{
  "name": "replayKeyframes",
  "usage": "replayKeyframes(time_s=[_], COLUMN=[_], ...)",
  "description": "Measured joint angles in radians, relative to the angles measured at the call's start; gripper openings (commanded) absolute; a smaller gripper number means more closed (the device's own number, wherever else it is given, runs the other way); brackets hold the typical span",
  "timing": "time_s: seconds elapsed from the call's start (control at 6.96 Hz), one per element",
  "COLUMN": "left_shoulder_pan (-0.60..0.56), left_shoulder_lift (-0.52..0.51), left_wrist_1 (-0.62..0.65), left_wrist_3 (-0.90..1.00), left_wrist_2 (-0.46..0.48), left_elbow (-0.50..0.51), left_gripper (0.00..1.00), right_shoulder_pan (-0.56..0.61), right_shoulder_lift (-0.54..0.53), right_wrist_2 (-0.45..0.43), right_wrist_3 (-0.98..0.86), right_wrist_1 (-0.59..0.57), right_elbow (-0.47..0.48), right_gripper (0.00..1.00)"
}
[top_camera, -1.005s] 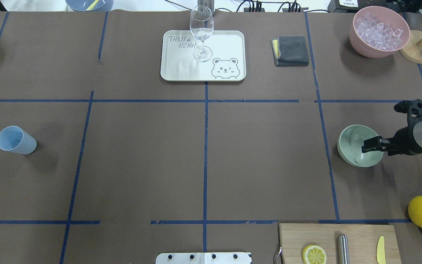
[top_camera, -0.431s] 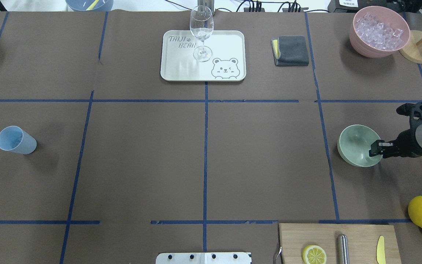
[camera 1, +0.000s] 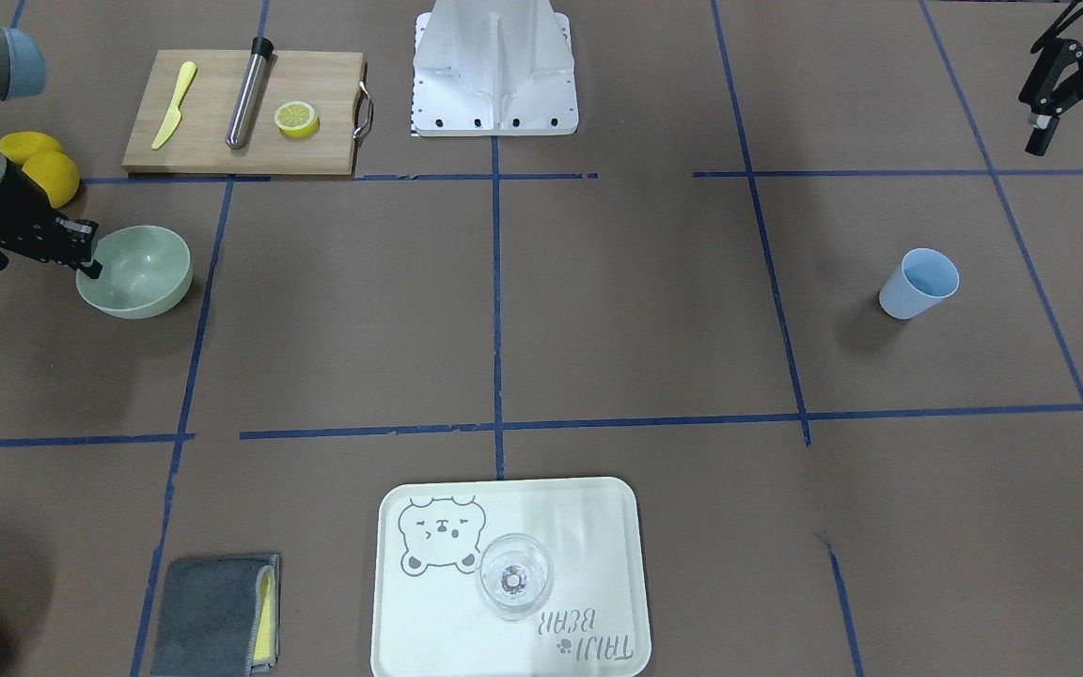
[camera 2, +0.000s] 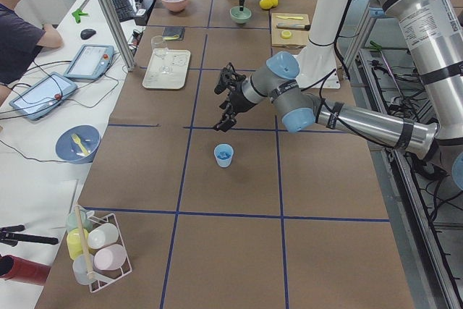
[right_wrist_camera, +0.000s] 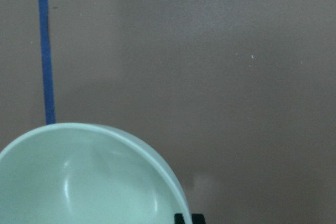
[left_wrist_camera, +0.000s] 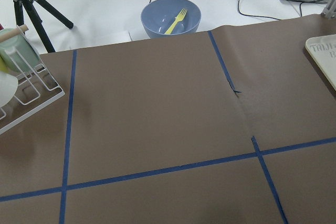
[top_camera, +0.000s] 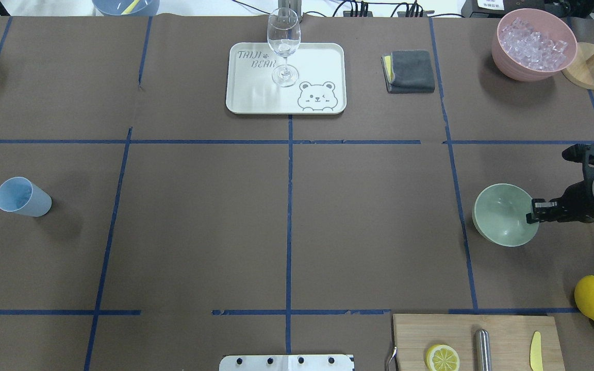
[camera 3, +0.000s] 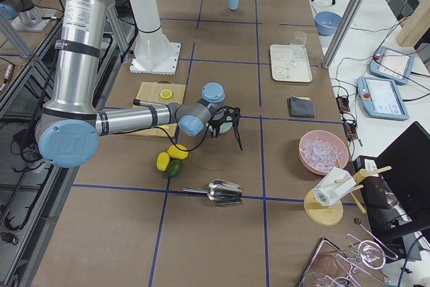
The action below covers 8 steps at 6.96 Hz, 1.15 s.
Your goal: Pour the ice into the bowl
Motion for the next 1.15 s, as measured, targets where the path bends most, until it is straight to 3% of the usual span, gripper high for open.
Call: replayKeyframes(time_s=[0.29, 0.57, 0.86, 1.15], left_shoulder_pan=[0.159, 0.340, 0.511, 0.651], left_shoulder_lift=[0.047, 0.086, 0.101, 0.097], left_wrist_1=[-0.080, -0.126, -0.190, -0.288], left_wrist_3=[-0.132, -0.264, -0.390, -0.488], left_wrist_2=[0.168, 0.360, 0.561, 0.736], left_elbow=[0.001, 0.008, 0.082, 0.225], left_gripper=[0.99, 0.99, 0.99, 0.99], right_shoulder_pan=[0.038, 0.054, -0.016, -0.157], right_shoulder_lift=[0.006, 0.100, 0.308, 0.567], right_wrist_2=[0.080, 0.142, 0.137, 0.057], right_wrist_3=[0.014, 0.115, 0.283, 0.398], right_wrist_1=[-0.015, -0.066, -0.195, -0.419], right_elbow=[0.044, 0.070, 0.077, 0.072], right_gripper=[0.00, 0.00, 0.00, 0.00])
